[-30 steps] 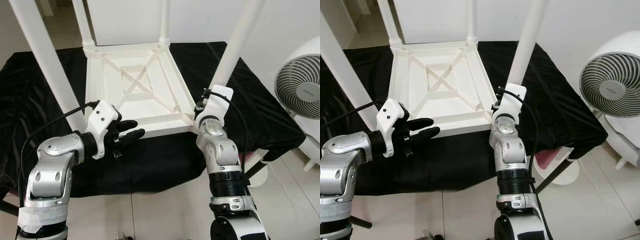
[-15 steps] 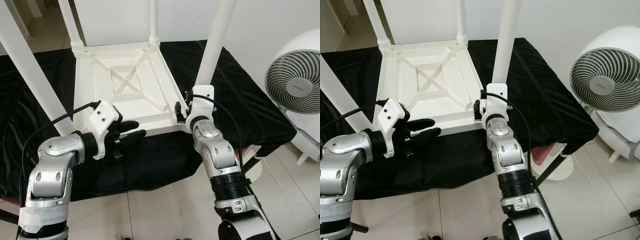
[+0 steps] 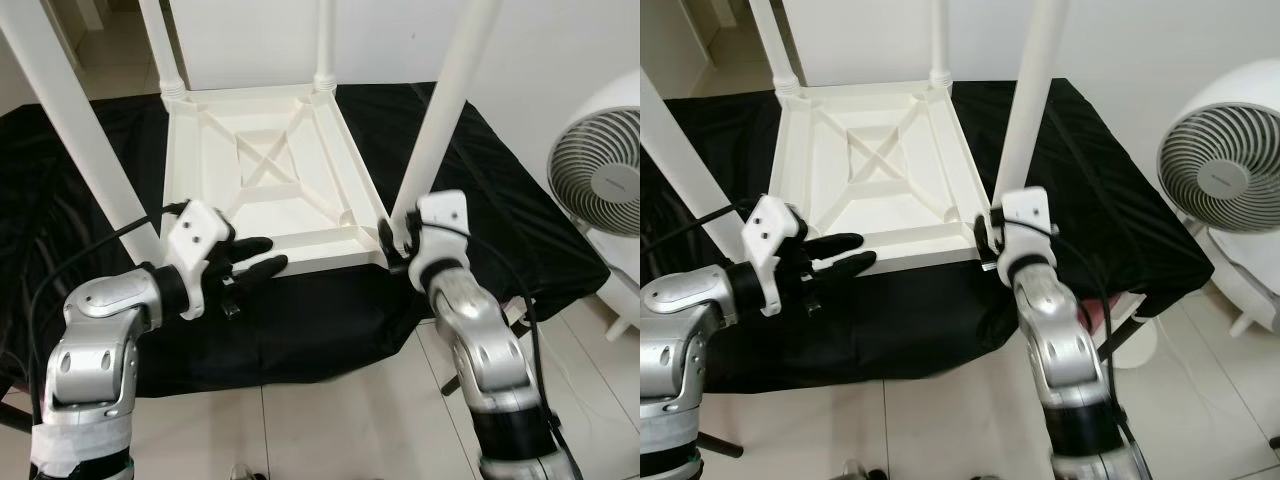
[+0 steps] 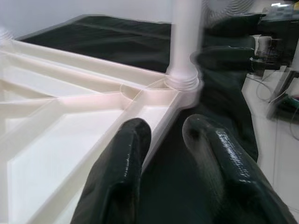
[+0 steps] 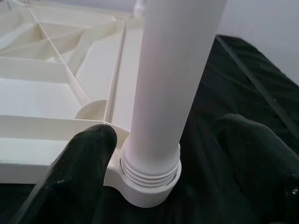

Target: Building children table

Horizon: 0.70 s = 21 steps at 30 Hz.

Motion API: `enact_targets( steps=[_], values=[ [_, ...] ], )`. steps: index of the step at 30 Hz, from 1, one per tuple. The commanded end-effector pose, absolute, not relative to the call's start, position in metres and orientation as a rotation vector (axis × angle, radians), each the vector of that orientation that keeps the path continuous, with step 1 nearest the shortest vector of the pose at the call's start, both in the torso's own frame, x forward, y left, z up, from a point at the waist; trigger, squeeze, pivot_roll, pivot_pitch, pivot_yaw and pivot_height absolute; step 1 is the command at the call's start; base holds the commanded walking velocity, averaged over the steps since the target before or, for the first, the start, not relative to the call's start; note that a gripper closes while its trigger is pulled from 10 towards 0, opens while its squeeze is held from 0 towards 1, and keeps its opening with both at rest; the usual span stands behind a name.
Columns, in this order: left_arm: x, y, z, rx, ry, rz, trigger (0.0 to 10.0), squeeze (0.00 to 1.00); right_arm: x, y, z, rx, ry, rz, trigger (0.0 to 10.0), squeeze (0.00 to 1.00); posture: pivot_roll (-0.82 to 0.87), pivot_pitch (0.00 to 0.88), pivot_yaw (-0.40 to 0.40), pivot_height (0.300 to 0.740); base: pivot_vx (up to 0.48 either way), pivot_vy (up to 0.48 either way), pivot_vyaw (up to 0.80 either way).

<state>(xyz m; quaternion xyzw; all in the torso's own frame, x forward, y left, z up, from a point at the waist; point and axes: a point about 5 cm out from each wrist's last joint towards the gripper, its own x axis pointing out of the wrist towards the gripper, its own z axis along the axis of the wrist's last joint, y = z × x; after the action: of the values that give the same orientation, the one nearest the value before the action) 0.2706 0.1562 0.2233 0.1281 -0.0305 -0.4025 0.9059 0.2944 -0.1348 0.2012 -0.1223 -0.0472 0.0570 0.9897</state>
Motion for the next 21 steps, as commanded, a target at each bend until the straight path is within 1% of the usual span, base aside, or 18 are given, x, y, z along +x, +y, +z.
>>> enact_targets(
  steps=[1, 2, 4, 5, 7, 9, 10, 11, 12, 13, 14, 17, 18, 19, 20, 21],
  values=[
    [0.272, 0.161, 0.227, 0.255, -0.08, -0.737, 10.0, 0.0, 0.286, -0.133, 0.203, -0.252, -0.128, 0.141, 10.0, 0.0, -0.06, 0.098, 0.018, 0.74, 0.0, 0.0, 0.0],
    [0.272, 0.161, 0.227, 0.255, -0.08, -0.737, 10.0, 0.0, 0.286, -0.133, 0.203, -0.252, -0.128, 0.141, 10.0, 0.0, -0.06, 0.098, 0.018, 0.74, 0.0, 0.0, 0.0],
    [0.268, 0.164, 0.229, 0.261, -0.077, -0.723, 10.0, 0.0, 0.272, -0.137, 0.19, -0.282, -0.095, 0.181, 10.0, 0.0, -0.06, 0.102, 0.026, 0.74, 0.0, 0.0, 0.0],
    [0.268, 0.164, 0.229, 0.261, -0.077, -0.723, 10.0, 0.0, 0.272, -0.137, 0.19, -0.282, -0.095, 0.181, 10.0, 0.0, -0.06, 0.102, 0.026, 0.74, 0.0, 0.0, 0.0],
    [0.264, 0.17, 0.225, 0.278, -0.05, -0.702, 10.0, 0.0, 0.265, -0.132, 0.179, -0.288, -0.047, 0.277, 10.0, 0.0, -0.06, 0.104, 0.029, 0.74, 0.0, 0.0, 0.0],
    [0.264, 0.17, 0.225, 0.278, -0.05, -0.702, 10.0, 0.0, 0.265, -0.132, 0.179, -0.288, -0.047, 0.277, 10.0, 0.0, -0.06, 0.104, 0.029, 0.74, 0.0, 0.0, 0.0],
    [0.26, 0.181, 0.215, 0.306, 0.005, -0.666, 10.0, 0.0, 0.265, -0.114, 0.173, -0.313, -0.029, 0.405, 10.0, 0.0, -0.05, 0.106, 0.03, 0.74, 0.0, 0.0, 0.0],
    [0.26, 0.181, 0.215, 0.306, 0.005, -0.666, 10.0, 0.0, 0.265, -0.114, 0.173, -0.313, -0.029, 0.405, 10.0, 0.0, -0.05, 0.106, 0.03, 0.74, 0.0, 0.0, 0.0],
    [0.256, 0.188, 0.208, 0.338, 0.05, -0.652, 10.0, 0.0, 0.266, -0.103, 0.173, -0.341, -0.044, 0.462, 10.0, 0.0, -0.04, 0.107, 0.028, 0.74, 0.0, 0.0, 0.0],
    [0.256, 0.188, 0.208, 0.338, 0.05, -0.652, 10.0, 0.0, 0.266, -0.103, 0.173, -0.341, -0.044, 0.462, 10.0, 0.0, -0.04, 0.107, 0.028, 0.74, 0.0, 0.0, 0.0],
    [0.252, 0.195, 0.201, 0.364, 0.095, -0.642, 10.0, 0.0, 0.267, -0.095, 0.172, -0.35, -0.048, 0.501, 10.0, 0.0, -0.04, 0.107, 0.028, 0.74, 0.0, 0.0, 0.0],
    [0.249, 0.198, 0.197, 0.38, 0.121, -0.634, 10.0, 0.0, 0.267, -0.09, 0.173, -0.353, -0.051, 0.519, 10.0, 0.0, -0.03, 0.108, 0.027, 0.74, 0.0, 0.0, 0.0],
    [0.243, 0.217, 0.187, 0.438, 0.2, -0.576, 10.0, 0.0, 0.271, -0.085, 0.178, -0.346, -0.076, 0.523, 10.0, 0.0, -0.01, 0.111, 0.021, 0.74, 0.0, 0.0, 0.0],
    [0.243, 0.217, 0.187, 0.438, 0.2, -0.576, 10.0, 0.0, 0.271, -0.085, 0.178, -0.346, -0.076, 0.523, 10.0, 0.0, -0.01, 0.111, 0.021, 0.74, 0.0, 0.0, 0.0],
    [0.234, 0.243, 0.177, 0.511, 0.301, -0.492, 10.0, 0.0, 0.275, -0.08, 0.185, -0.331, -0.103, 0.523, 10.0, 0.0, -0.01, 0.111, 0.021, 0.74, 0.0, 0.0, 0.0],
    [0.23, 0.254, 0.175, 0.533, 0.331, -0.457, 10.0, 0.0, 0.276, -0.08, 0.186, -0.329, -0.109, 0.521, 10.0, 0.0, -0.01, 0.111, 0.021, 0.74, 0.0, 0.0, 0.0]
  ],
)
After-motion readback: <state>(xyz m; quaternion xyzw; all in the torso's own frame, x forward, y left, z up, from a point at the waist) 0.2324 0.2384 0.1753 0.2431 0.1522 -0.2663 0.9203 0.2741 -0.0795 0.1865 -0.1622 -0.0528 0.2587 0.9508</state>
